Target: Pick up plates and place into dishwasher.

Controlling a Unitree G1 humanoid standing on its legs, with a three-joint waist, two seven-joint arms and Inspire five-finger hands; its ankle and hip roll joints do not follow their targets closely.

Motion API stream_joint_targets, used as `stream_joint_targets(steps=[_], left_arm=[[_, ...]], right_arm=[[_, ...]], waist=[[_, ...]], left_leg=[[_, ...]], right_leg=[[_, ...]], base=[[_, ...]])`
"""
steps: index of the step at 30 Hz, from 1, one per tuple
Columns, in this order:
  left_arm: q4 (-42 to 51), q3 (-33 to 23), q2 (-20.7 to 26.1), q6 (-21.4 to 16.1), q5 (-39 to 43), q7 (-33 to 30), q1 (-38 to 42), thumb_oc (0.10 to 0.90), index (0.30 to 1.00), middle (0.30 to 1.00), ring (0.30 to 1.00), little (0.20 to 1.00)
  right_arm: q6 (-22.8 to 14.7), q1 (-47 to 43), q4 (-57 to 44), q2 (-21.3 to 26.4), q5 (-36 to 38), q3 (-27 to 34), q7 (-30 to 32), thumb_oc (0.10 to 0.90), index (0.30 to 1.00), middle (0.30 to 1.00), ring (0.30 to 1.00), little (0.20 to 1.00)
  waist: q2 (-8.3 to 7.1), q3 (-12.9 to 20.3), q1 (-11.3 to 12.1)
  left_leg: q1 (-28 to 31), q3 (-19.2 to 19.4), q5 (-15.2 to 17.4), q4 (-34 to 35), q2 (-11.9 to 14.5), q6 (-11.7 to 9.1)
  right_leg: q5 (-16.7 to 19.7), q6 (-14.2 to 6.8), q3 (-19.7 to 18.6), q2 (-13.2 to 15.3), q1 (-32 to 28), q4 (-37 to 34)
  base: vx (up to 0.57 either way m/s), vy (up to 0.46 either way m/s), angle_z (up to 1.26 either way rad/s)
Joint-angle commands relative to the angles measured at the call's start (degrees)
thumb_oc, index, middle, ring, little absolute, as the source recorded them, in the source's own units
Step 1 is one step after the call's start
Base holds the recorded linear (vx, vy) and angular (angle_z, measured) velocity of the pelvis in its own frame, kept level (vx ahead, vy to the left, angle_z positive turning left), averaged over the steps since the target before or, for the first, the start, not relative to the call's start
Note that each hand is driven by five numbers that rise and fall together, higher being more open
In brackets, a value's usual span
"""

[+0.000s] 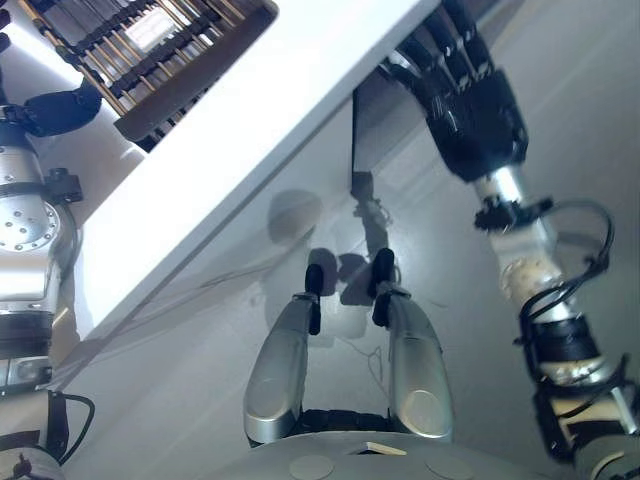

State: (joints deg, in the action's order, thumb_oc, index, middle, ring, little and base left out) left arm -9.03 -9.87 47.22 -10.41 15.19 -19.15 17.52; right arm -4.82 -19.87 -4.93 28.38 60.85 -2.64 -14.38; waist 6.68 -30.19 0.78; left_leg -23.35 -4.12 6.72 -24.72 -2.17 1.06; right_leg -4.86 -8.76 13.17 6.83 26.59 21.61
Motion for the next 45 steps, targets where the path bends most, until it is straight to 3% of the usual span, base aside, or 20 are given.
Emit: stream_joint_targets(steps=[1, 3, 8, 12, 17, 24, 31, 37, 43, 45], left_arm=[[5.4, 6.5, -10.7, -9.4, 0.8, -1.1, -0.7, 0.8, 0.9, 0.9, 0.9, 0.9], [5.5, 6.0, -10.8, -9.5, 1.0, -0.8, -1.3, 0.8, 0.9, 0.9, 0.9, 0.9], [7.0, 5.4, -12.0, -9.0, -0.1, -1.4, -4.0, 0.8, 0.9, 0.9, 0.9, 0.9], [7.6, 3.9, -14.0, -9.3, -1.4, -1.7, -7.8, 0.8, 0.9, 0.9, 0.9, 0.9], [8.3, 2.1, -15.6, -9.5, -1.5, -1.1, -11.9, 0.8, 0.9, 0.9, 0.9, 0.9], [6.3, -1.7, -17.5, -8.3, -1.1, 5.0, -18.2, 0.8, 0.9, 0.9, 0.9, 0.9], [2.6, 1.3, -18.0, -5.8, 0.2, 10.8, -18.0, 0.8, 0.9, 0.9, 0.9, 0.9], [1.0, 3.3, -18.4, -4.7, 1.8, 10.9, -16.6, 0.8, 0.9, 0.9, 0.9, 0.9], [0.8, 3.4, -18.6, -3.8, 3.7, 10.7, -16.0, 0.8, 0.9, 0.9, 0.9, 0.9], [1.0, 3.7, -18.5, -3.2, 4.0, 10.8, -15.8, 0.8, 0.9, 0.9, 0.9, 0.9]], right_arm=[[-0.6, -20.1, -14.5, -4.1, -5.7, -2.8, -4.2, 0.8, 0.9, 0.9, 0.9, 0.9], [-1.9, -18.3, -13.9, -4.3, -6.7, -1.0, -1.7, 0.8, 0.9, 0.9, 0.9, 0.9], [-9.0, -12.0, -11.9, -5.6, -13.8, 3.7, 5.5, 0.8, 0.9, 0.9, 0.9, 0.9], [-11.4, -3.6, -10.7, -9.5, -7.4, 8.9, 5.1, 0.8, 0.9, 0.9, 0.9, 0.9], [-15.1, 5.4, -8.5, -11.7, -5.6, 14.1, 5.3, 0.8, 0.9, 0.9, 0.9, 0.9], [-20.5, 18.7, 8.8, -10.1, -15.6, 20.9, 10.3, 0.8, 0.9, 0.9, 0.9, 0.9], [-14.5, 23.6, 32.8, -7.9, -24.5, 18.8, 17.7, 0.8, 0.9, 0.9, 0.9, 0.9], [-12.6, 23.7, 44.0, -8.9, -28.2, 15.5, 20.8, 0.8, 0.9, 0.9, 0.9, 0.9], [-8.9, 25.0, 55.2, -9.8, -34.1, 14.3, 18.4, 0.8, 0.9, 0.9, 0.9, 0.9], [-6.9, 25.0, 59.2, -9.2, -40.1, 13.5, 16.6, 0.8, 0.9, 0.9, 0.9, 0.9]], waist=[[-6.17, 0.4, 4.5], [-6.2, 0.4, 4.3], [-6.27, 1.7, 3.4], [-6.4, 5.0, 1.9], [-6.27, 9.1, 0.8], [-6.22, 16.1, -1.7], [-5.9, 19.0, -2.7], [-5.56, 19.9, -2.5], [-4.97, 20.9, -2.4], [-4.83, 21.2, -2.2]], left_leg=[[1.1, 7.1, 2.0, -0.2, -4.4, 3.9], [2.4, 7.2, 2.2, 0.0, -4.5, 4.0], [6.0, 7.5, 2.7, 2.1, -4.5, 4.1], [11.0, 7.6, 2.0, 7.3, -4.4, 3.8], [15.7, 7.2, 0.4, 13.6, -4.5, 3.1], [22.9, 8.0, -2.1, 22.4, -3.6, 1.6], [26.8, 7.8, -3.2, 26.4, -3.1, 1.1], [28.1, 7.8, -2.7, 26.4, -2.7, 0.7], [28.7, 7.3, -2.2, 26.3, -2.7, 0.7], [28.9, 7.1, -2.3, 26.6, -2.7, 0.7]], right_leg=[[0.4, 5.5, -4.3, -1.2, -3.9, 2.6], [0.4, 5.3, -4.6, -1.0, -5.1, 2.1], [0.5, 4.7, -5.2, -0.8, -8.4, 0.1], [0.8, 3.9, -5.4, -1.0, -12.0, -3.2], [1.0, 3.3, -5.2, -1.8, -15.7, -7.4], [1.5, 3.2, -4.7, -4.3, -21.9, -13.3], [1.2, 4.0, -4.9, -5.7, -26.3, -16.2], [0.9, 4.5, -4.7, -6.0, -28.3, -17.4], [0.1, 4.8, -4.8, -6.2, -29.5, -17.9], [0.0, 4.9, -4.8, -6.3, -29.8, -18.0]], base=[[0.03, 0.046, 0.14], [0.03, 0.052, 0.23], [0.06, 0.057, 0.39], [0.08, 0.052, 0.11], [0.06, 0.029, 0.12], [0.04, -0.018, 0.08], [-0.02, -0.036, 0.02], [0.0, -0.007, 0.02], [0.0, -0.001, 0.02], [-0.01, -0.006, 0.06]])
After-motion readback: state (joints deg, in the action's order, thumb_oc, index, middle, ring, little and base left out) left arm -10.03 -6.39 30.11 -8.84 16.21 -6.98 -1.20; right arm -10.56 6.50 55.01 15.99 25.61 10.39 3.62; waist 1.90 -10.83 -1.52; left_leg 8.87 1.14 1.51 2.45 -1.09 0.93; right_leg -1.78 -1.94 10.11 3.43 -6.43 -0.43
